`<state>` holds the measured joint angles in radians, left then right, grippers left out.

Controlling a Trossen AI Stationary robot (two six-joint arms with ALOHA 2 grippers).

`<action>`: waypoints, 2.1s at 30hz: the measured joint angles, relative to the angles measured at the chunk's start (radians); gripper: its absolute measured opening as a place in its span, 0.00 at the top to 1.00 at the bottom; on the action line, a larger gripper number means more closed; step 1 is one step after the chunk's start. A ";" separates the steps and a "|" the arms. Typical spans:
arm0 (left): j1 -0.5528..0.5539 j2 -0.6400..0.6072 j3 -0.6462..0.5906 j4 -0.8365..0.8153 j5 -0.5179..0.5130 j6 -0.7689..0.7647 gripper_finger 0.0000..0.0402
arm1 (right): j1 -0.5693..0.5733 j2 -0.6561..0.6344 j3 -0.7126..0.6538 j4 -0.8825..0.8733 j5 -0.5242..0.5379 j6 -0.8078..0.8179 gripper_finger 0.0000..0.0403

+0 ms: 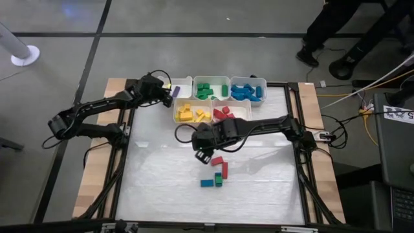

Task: Sort blocks
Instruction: Put the red block into the bottom right bin

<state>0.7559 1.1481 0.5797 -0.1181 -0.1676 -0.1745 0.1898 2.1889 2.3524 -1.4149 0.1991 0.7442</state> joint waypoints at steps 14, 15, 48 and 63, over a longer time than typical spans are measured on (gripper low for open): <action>-0.002 -0.146 0.045 -0.001 0.183 -0.071 0.61 | 0.000 0.006 -0.255 0.060 -0.127 -0.403 0.42; -0.002 -0.164 0.045 -0.005 0.185 -0.070 0.61 | 0.000 0.006 -0.279 0.089 -0.144 -0.430 0.42; -0.034 -0.344 0.045 -0.291 0.330 -0.080 0.61 | -0.001 0.004 -0.673 0.476 -0.200 -0.594 0.51; -0.278 -0.344 0.045 -0.290 0.614 -0.118 0.61 | -0.012 0.004 -0.600 0.454 -0.196 -0.523 0.69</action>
<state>0.4778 0.8043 0.6247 -0.4081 0.4461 -0.2929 0.1781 2.1929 1.7520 -0.9614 0.0027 0.2214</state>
